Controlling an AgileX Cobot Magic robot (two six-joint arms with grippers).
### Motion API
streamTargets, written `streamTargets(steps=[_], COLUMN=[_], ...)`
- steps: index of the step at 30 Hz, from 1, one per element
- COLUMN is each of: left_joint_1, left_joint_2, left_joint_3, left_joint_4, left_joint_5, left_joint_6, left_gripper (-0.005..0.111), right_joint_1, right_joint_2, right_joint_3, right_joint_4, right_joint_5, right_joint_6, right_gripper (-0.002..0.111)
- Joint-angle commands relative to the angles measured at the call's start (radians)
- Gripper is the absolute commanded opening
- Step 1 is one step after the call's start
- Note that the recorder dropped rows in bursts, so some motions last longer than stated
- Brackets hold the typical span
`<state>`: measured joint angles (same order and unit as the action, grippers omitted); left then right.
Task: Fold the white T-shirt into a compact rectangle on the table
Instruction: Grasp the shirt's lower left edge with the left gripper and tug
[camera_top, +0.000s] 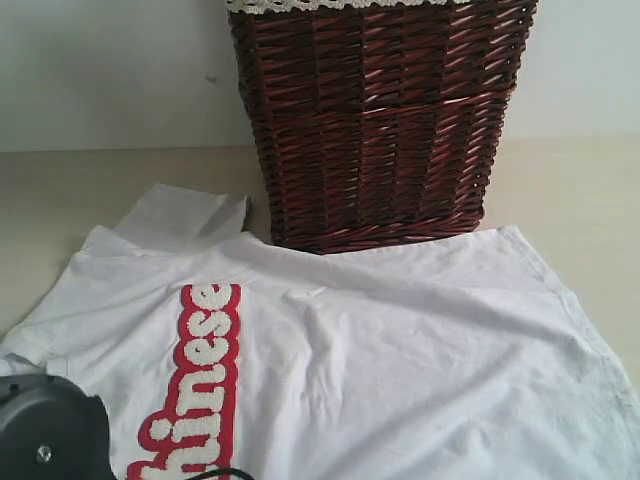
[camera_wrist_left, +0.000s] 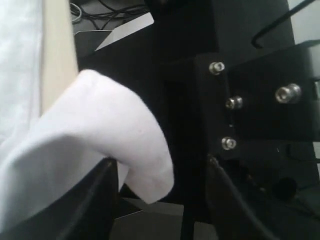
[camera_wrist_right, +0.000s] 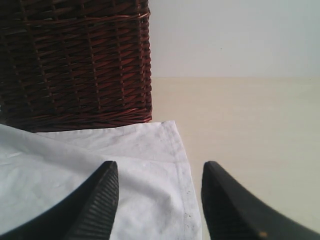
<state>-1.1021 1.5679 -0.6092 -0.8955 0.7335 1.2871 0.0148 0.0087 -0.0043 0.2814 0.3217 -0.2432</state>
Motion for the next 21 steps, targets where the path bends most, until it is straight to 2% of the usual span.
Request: streamTargets(steps=[1,6,14,21], left_joint_1=[-0.056,-0.096,-0.107,-0.107], left_joint_2=[0.006,0.077,0.120,0.120], left_joint_3=[0.005,0.005,0.005,0.005], left_joint_4=[-0.024,-0.046,-0.033,-0.005], left_joint_5=[-0.039,-0.113,-0.132,-0.142], left_joint_6=[-0.019,-0.019,0.017,0.041], left_gripper=[0.052,0.048,0.000,0.000], right_joint_1=[-0.003,-0.003,-0.003,-0.003], right_joint_2=[0.002,0.002,0.002,0.002], right_joint_3=[0.004,0.004,0.004,0.004], right_joint_4=[0.001,0.001,0.001,0.001], right_joint_5=[-0.009,-0.009,-0.009,-0.009], right_joint_6=[-0.009,-0.009,-0.009,-0.009], right_gripper=[0.051,0.051,0.051,0.051])
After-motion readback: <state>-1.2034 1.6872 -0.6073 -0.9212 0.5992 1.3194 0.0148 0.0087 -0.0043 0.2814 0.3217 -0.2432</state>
